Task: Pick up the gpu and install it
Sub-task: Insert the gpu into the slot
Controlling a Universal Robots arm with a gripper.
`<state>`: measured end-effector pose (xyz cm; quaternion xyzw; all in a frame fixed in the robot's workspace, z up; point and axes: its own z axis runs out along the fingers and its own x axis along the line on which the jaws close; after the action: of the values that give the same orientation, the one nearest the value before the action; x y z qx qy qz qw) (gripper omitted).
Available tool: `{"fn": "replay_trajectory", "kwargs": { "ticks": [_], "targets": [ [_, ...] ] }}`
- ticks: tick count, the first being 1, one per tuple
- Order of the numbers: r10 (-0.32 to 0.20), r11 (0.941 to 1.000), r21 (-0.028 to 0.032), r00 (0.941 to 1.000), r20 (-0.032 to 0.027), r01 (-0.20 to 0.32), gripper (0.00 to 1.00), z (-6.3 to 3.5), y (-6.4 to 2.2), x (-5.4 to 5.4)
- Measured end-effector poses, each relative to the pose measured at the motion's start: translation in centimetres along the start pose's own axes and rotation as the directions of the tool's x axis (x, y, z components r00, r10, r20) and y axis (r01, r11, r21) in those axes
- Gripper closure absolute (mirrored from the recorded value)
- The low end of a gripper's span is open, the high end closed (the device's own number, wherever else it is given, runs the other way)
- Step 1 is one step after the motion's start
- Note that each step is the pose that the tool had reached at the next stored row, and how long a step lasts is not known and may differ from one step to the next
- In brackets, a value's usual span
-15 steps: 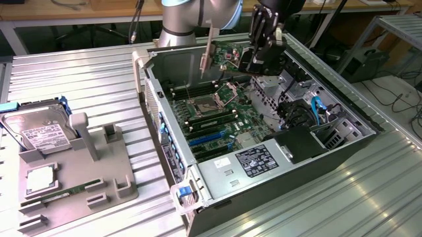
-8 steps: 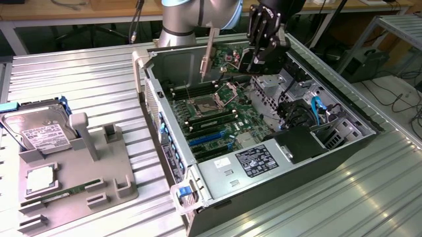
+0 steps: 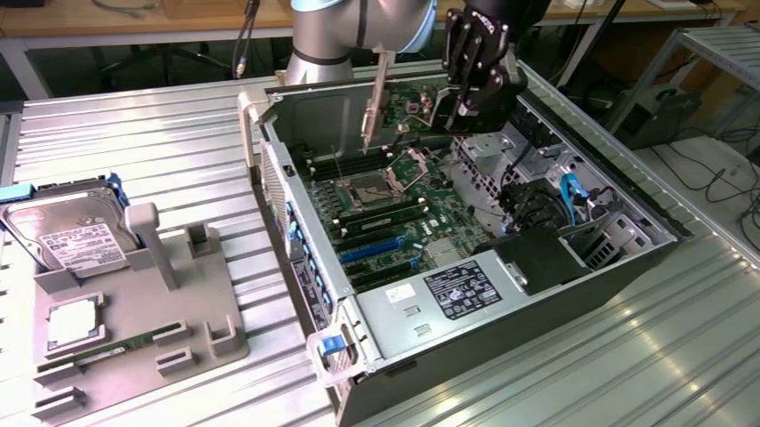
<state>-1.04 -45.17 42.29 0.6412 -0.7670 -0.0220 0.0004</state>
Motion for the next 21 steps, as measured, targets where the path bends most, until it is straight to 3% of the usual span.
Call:
{"fn": "replay_trajectory", "kwargs": {
  "ticks": [5,7,13,21],
  "targets": [
    [-0.030,0.9994,0.0155,0.9996,0.0015,0.030,0.72,0.11,0.00,0.03],
    [-0.047,0.9987,0.0187,0.9989,0.0015,0.047,0.72,0.15,-0.01,0.03],
    [-0.123,0.9922,0.0167,0.9924,-0.0008,0.123,0.72,0.20,0.00,0.03],
    [-0.143,0.9896,0.0158,0.9897,0.0027,0.143,0.72,0.83,-0.05,0.21]
  ]
}}
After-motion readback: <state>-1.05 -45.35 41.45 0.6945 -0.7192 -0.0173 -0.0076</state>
